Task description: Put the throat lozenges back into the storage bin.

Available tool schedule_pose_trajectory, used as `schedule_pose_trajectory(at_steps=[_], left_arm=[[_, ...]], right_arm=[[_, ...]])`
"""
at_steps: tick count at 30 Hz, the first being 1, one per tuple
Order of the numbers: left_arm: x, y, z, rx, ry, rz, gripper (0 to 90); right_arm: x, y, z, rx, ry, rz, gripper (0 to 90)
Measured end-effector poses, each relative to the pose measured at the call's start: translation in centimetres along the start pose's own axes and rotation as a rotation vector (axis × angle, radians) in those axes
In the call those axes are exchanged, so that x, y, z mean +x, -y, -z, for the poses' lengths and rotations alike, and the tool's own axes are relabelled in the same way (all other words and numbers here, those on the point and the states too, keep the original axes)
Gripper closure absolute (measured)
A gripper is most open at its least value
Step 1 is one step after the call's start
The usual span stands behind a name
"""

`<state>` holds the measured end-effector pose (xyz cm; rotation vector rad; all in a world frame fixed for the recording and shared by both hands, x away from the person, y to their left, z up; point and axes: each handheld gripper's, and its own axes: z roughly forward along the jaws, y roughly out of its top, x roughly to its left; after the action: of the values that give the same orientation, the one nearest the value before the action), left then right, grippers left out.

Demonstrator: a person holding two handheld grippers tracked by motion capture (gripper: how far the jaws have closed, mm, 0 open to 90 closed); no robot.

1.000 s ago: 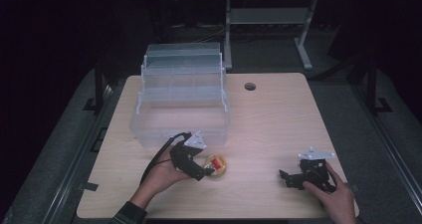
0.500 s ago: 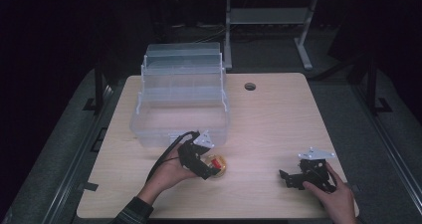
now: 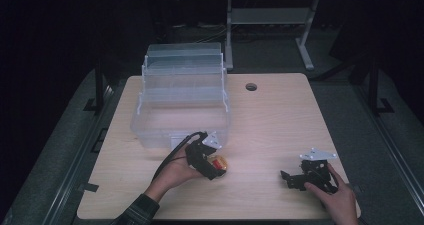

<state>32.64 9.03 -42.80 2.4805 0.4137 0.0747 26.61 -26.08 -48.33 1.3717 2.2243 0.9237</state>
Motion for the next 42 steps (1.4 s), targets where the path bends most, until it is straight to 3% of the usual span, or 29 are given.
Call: schedule_pose_trajectory(at_steps=[4, 9, 22, 31, 42], left_arm=[[0.0, -0.1, -0.4, 0.010, -0.003, 0.003, 13.3], [0.2, -0.1, -0.9, 0.055, 0.001, -0.022, 13.1], [0.2, 0.1, -2.1, 0.126, 0.002, -0.015, 13.0], [0.1, 0.1, -2.5, 0.141, -0.002, -0.007, 13.4], [0.1, 0.1, -2.6, 0.157, -0.006, -0.024, 16.2]], right_arm=[[0.0, 0.0, 0.0, 0.000, 0.000, 0.000, 0.0], [0.0, 0.0, 0.0, 0.000, 0.000, 0.000, 0.0], [0.0, 0.0, 0.0, 0.000, 0.000, 0.000, 0.0], [0.0, 0.0, 0.0, 0.000, 0.000, 0.000, 0.0], [0.0, 0.0, 0.0, 0.000, 0.000, 0.000, 0.0]])
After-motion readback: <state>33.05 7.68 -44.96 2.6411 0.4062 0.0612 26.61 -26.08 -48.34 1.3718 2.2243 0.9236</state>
